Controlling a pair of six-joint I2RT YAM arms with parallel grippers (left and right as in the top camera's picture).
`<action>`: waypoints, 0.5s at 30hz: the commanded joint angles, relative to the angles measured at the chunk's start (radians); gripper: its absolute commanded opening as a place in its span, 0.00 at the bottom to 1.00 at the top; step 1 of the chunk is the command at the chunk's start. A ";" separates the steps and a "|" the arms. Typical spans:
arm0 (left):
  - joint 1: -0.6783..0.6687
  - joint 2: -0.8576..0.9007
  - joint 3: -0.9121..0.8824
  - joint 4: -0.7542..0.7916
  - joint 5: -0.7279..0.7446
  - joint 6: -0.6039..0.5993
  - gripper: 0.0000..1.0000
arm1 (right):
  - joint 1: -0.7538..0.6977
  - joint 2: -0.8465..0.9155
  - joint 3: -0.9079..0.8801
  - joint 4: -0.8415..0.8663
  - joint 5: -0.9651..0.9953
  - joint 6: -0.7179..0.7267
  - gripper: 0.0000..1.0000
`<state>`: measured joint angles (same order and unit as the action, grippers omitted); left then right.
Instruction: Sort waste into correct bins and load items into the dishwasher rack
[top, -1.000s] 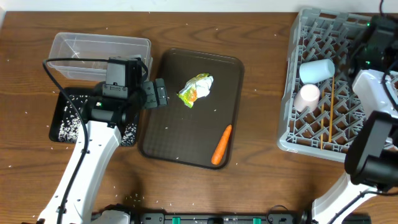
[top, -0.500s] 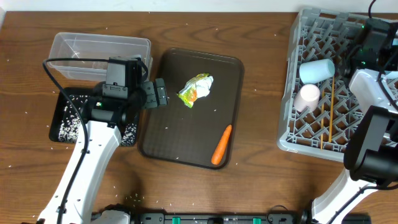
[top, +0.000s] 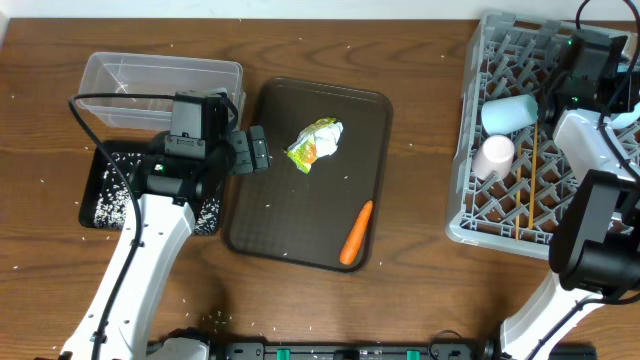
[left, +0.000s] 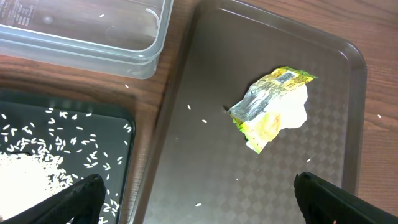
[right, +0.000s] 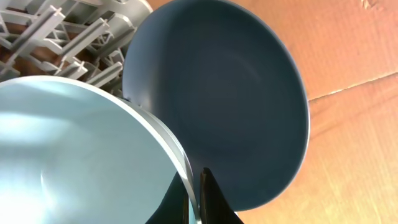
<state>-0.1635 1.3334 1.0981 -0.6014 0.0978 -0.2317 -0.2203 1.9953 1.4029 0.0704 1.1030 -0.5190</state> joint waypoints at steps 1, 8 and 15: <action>0.005 0.006 0.005 0.000 -0.005 0.002 0.98 | 0.003 -0.001 0.002 0.002 0.046 -0.003 0.01; 0.005 0.006 0.005 0.000 -0.005 0.002 0.98 | -0.008 -0.001 0.002 0.034 0.053 -0.014 0.01; 0.005 0.006 0.005 0.000 -0.005 0.002 0.98 | -0.012 0.000 0.002 -0.005 0.048 -0.021 0.01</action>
<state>-0.1635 1.3334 1.0981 -0.6014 0.0978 -0.2317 -0.2260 1.9953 1.4033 0.0803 1.1271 -0.5339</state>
